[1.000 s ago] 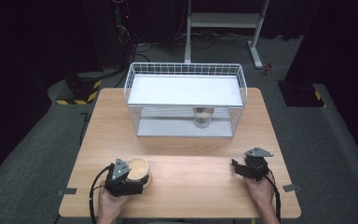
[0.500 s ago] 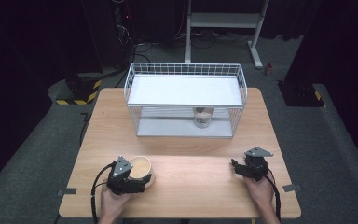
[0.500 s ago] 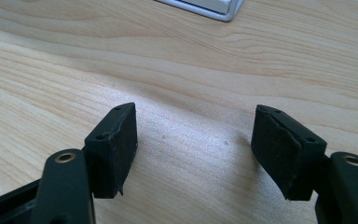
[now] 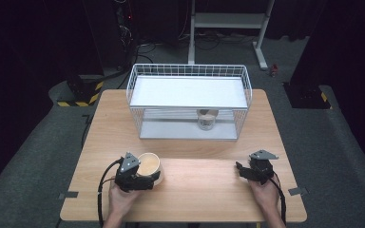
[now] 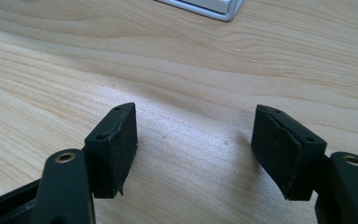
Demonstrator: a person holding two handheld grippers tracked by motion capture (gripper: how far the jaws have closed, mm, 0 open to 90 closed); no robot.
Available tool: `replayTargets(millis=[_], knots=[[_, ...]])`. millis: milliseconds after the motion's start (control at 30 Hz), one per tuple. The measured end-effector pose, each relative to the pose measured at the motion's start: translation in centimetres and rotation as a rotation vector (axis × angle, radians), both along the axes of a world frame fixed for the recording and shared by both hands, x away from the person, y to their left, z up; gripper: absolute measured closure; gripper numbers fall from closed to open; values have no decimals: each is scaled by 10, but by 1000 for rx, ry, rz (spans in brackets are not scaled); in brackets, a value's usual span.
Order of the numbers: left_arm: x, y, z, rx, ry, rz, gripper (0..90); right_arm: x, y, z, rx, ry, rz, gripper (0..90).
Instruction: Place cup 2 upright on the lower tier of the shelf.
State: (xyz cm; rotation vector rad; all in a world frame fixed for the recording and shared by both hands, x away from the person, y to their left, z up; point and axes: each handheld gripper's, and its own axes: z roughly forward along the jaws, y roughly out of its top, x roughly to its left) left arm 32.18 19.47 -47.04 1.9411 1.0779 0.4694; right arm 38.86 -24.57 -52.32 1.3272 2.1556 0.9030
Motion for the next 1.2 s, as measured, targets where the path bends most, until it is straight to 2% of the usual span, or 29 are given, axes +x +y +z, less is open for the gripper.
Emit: replayTargets(millis=[400, 667, 767, 1000, 1100, 1200], knots=[[7, -10, 4, -7, 1, 26, 97, 0, 0, 0, 4, 2, 1, 315], [16, -11, 14, -27, -5, 41, 97, 0, 0, 0, 9, 7, 7, 315], [20, -12, 18, -10, -11, 57, 97, 0, 0, 0, 6, 3, 9, 315], [26, -15, 24, -5, -12, 55, 97, 0, 0, 0, 7, 3, 10, 315], [31, -18, 26, 14, -20, 56, 97, 0, 0, 0, 7, 3, 9, 315], [34, -20, 27, 15, -22, 56, 97, 0, 0, 0, 7, 3, 10, 315]])
